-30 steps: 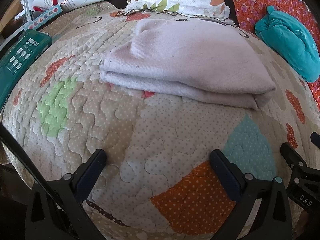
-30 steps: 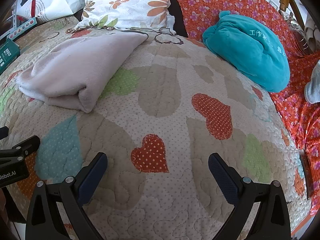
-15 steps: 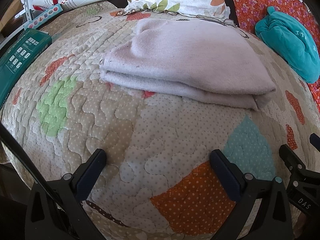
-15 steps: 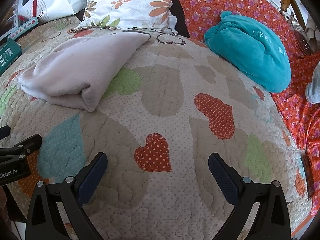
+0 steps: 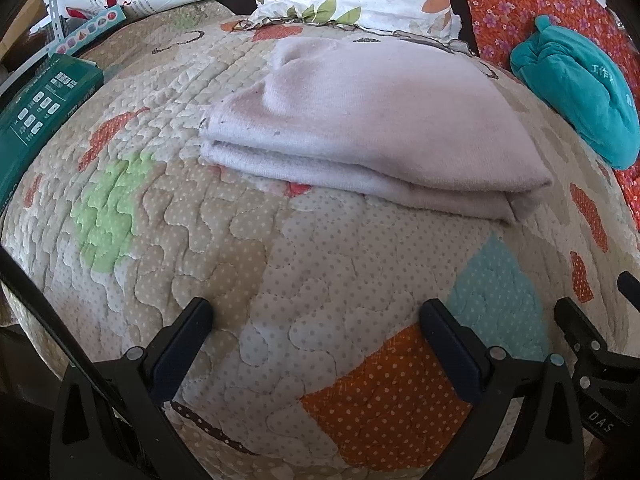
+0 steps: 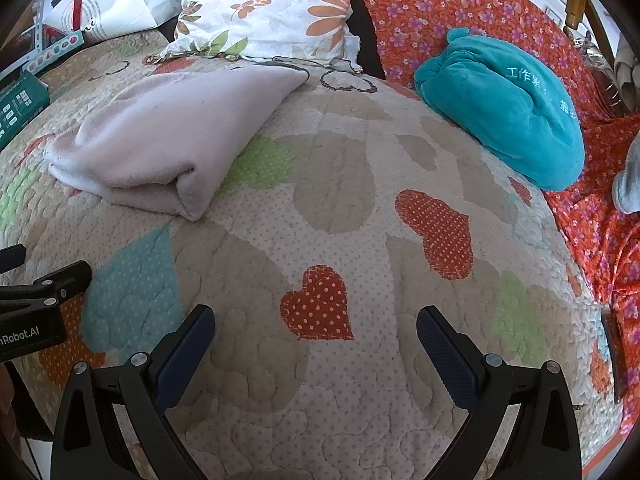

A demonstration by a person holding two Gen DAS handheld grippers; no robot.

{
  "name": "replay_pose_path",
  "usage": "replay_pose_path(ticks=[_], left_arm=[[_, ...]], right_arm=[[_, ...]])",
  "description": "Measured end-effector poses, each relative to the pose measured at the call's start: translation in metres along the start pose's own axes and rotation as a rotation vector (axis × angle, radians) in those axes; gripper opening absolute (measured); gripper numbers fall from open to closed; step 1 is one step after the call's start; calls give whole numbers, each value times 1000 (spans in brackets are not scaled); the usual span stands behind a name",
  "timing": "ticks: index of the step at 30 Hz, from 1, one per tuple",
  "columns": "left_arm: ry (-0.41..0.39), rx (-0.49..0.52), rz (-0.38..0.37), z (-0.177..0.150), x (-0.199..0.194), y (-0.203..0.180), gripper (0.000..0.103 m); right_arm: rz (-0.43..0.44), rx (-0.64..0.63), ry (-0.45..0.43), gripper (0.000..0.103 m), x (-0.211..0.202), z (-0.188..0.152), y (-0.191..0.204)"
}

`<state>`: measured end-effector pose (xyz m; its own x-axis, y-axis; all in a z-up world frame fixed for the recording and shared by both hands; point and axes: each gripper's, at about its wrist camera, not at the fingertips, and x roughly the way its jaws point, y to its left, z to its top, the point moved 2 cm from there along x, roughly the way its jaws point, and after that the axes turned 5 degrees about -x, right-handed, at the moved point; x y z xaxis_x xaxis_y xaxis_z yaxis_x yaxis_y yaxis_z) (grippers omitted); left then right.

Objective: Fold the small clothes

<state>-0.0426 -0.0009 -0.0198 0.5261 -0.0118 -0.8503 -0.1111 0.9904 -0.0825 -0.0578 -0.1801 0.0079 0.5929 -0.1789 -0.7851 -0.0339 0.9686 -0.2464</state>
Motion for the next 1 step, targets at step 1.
replay_pose_path(ticks=[1], left_arm=[[-2,0,1,0,0,-1,103]], right_arm=[[-4,1,-2,102,-1,-1,0]])
